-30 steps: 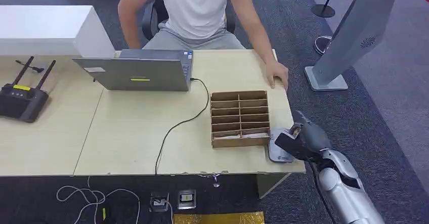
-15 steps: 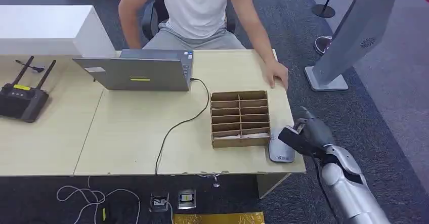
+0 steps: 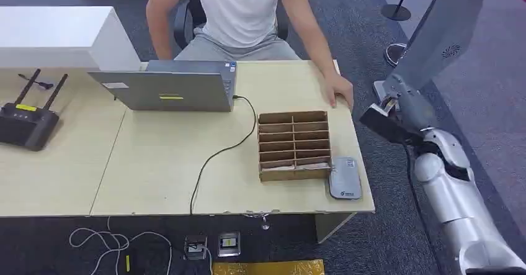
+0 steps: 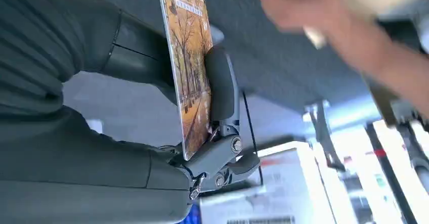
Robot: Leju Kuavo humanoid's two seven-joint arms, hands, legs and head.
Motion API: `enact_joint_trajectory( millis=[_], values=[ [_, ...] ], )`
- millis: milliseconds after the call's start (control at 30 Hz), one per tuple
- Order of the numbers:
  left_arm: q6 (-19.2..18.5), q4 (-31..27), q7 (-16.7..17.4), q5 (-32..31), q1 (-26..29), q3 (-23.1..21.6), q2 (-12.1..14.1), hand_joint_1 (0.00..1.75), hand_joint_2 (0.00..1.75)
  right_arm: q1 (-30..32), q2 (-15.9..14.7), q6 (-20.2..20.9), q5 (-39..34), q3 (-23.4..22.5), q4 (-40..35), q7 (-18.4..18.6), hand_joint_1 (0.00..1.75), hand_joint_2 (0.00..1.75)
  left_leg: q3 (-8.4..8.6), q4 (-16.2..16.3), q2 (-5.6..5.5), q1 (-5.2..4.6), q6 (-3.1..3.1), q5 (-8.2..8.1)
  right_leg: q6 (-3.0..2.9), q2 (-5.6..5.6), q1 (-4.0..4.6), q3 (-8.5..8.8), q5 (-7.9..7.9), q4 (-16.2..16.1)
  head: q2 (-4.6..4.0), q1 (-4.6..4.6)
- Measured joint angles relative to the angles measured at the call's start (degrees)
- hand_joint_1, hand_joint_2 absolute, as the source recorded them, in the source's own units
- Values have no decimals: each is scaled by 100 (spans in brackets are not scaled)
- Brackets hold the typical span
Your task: Pass the card to the sensor for recognition and then transmit it.
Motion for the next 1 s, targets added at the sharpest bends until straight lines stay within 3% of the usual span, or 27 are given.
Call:
enact_joint_trajectory(
  millis=[133, 367, 633, 1000],
  values=[
    [-22, 0, 2, -87, -19, -33, 0, 0, 0, -577, -13, -83, 131, -9, 48, -87, 175, 175, -1, 0, -1, 1, 0, 0, 0, -3, 1, 1, 0, 1, 0, -4],
    [-42, 0, 2, -138, -48, -120, 0, 0, 0, -1072, 26, -144, 354, 22, 184, -192, 175, 175, -12, -1, -4, 0, 0, 0, 0, -5, 1, -5, 0, 2, 0, -2],
    [-57, -2, 26, -326, -167, -218, -7, 0, 0, -2207, 588, -544, 955, 321, 1175, -306, 175, 175, -12, -1, -9, 9, -1, 5, -1, -14, 10, -4, 0, 6, 0, -2],
    [-74, -2, 63, -393, -223, -317, -20, 0, 0, -2657, 1141, -701, 1091, 597, 2335, -271, 175, 175, -15, 0, -15, 11, -1, 4, -1, -22, 12, -5, -1, 2, 0, 0]
  ],
)
